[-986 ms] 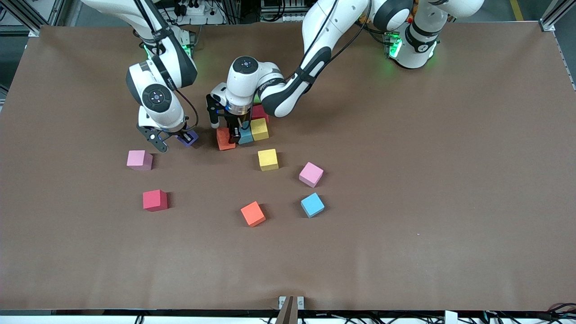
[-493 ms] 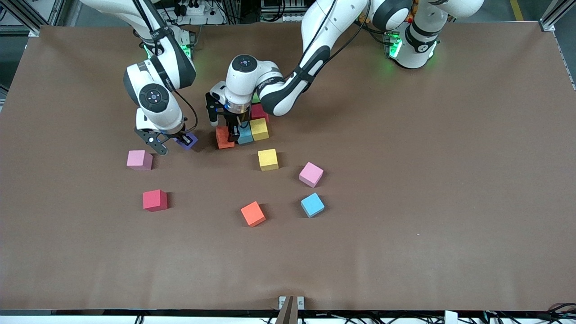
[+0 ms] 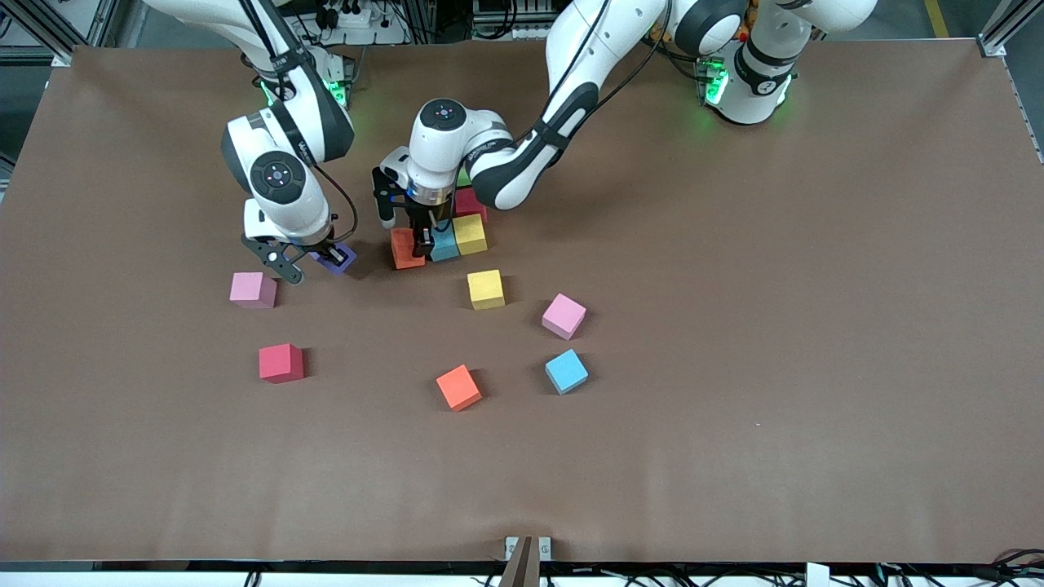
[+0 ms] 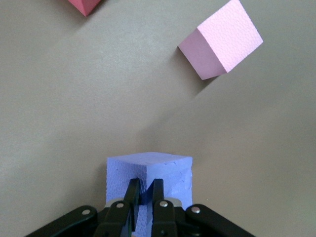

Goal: Form number 2 with 11 blocks

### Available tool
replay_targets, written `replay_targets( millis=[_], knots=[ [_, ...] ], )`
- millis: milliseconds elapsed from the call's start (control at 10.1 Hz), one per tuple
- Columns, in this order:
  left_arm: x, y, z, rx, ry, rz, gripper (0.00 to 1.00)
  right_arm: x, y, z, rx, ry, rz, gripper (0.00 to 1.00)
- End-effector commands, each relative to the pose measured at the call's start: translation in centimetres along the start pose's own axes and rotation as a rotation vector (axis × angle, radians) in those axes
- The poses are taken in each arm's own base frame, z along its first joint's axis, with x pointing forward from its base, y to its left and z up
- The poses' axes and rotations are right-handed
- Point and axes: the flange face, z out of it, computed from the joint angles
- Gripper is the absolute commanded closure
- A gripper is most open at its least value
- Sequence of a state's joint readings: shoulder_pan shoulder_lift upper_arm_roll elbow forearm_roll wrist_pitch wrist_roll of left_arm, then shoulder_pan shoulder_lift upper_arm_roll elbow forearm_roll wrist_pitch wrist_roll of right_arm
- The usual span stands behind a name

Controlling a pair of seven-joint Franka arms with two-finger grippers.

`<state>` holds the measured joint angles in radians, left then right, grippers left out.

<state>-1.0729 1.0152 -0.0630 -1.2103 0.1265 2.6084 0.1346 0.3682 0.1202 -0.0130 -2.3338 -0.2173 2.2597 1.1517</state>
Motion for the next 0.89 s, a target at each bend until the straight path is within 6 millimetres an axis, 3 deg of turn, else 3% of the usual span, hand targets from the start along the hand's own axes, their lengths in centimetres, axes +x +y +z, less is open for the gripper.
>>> replay_targets(
  millis=[0, 789],
  knots=[
    [0.32, 0.77, 0.00, -0.010, 0.002, 0.019, 0.85, 1.14, -0.25, 0.36, -0.034, 0.039, -0.057, 1.00],
    [-0.34, 1.50, 0.07, -0.026, -0.052, 0.072, 0.85, 0.56, -0.71, 0.67, -0.063, 0.082, -0.158, 1.00]
  ],
)
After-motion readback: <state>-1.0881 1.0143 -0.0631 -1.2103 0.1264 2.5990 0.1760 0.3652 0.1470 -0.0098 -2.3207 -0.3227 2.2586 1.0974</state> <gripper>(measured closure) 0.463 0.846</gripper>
